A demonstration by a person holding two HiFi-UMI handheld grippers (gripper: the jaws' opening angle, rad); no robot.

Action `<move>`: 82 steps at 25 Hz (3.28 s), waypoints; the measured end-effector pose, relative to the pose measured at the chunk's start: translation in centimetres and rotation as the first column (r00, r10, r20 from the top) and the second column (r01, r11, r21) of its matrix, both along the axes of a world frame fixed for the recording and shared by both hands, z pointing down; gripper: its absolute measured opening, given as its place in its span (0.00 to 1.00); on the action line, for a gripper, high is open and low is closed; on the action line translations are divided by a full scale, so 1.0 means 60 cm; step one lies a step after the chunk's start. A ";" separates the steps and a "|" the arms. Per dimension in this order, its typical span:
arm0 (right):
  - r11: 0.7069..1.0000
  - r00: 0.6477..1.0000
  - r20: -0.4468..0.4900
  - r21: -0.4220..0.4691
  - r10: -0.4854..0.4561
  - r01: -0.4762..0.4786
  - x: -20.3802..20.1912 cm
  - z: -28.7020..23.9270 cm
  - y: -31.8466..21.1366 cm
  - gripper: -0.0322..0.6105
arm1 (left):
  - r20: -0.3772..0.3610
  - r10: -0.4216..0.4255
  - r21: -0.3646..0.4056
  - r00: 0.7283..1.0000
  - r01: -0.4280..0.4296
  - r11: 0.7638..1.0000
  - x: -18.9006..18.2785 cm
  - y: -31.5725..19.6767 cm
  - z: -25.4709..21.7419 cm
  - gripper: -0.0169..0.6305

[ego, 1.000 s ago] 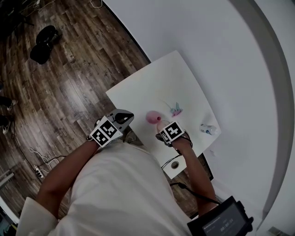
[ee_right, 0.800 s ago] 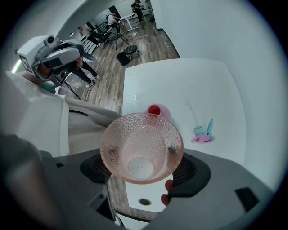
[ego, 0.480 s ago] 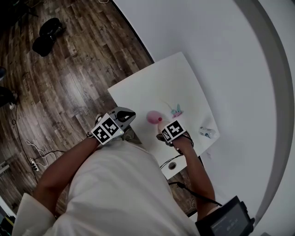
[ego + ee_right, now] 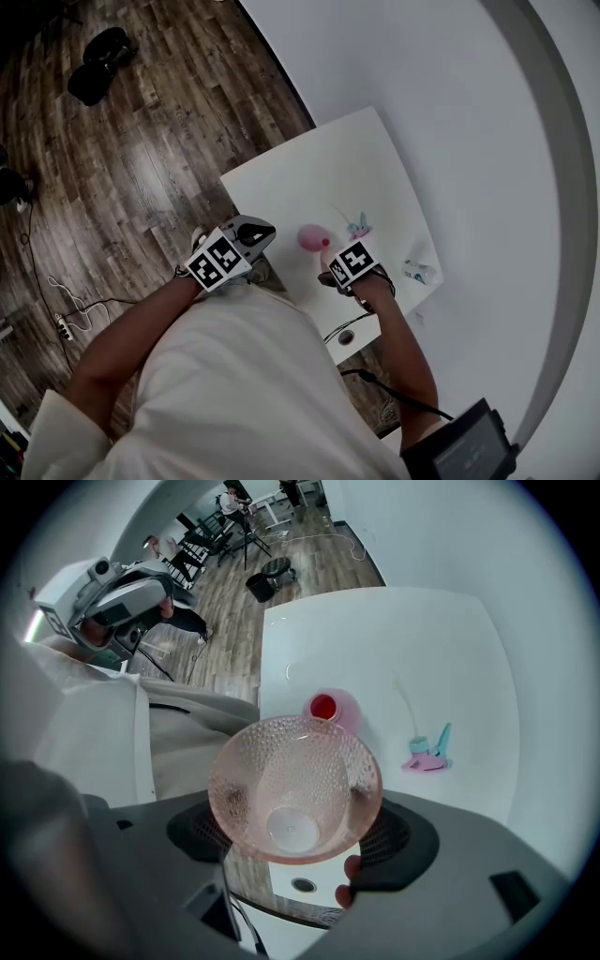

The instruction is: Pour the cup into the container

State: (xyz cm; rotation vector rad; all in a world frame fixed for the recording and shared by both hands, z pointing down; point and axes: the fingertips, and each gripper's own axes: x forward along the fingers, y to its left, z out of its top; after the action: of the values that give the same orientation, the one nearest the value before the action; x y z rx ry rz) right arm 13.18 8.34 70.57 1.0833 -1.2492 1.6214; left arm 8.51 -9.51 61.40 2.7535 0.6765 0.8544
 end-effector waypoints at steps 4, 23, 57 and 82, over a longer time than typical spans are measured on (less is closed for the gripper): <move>1.000 1.000 0.013 -0.016 -0.009 0.009 0.003 0.002 0.002 0.62 | 0.001 -0.006 -0.001 1.000 0.006 1.000 0.004 0.000 0.003 0.04; 0.996 0.998 0.043 -0.074 -0.045 0.048 -0.007 0.002 0.002 0.62 | -0.006 -0.022 -0.011 1.000 0.022 1.000 -0.012 -0.008 0.008 0.04; 0.988 0.996 0.073 -0.144 -0.047 0.057 -0.004 -0.015 -0.005 0.62 | -0.009 -0.046 -0.023 0.999 0.045 0.999 -0.017 -0.033 -0.002 0.04; 0.983 0.995 0.089 -0.171 -0.046 0.061 0.000 -0.016 -0.001 0.62 | -0.031 -0.047 -0.027 0.998 0.046 0.999 -0.013 -0.028 0.002 0.04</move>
State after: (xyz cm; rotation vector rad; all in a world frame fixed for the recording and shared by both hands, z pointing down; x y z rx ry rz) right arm 13.20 8.27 69.61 0.8749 -1.1571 1.7149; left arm 7.73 -11.21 61.53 2.7539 0.6216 0.7878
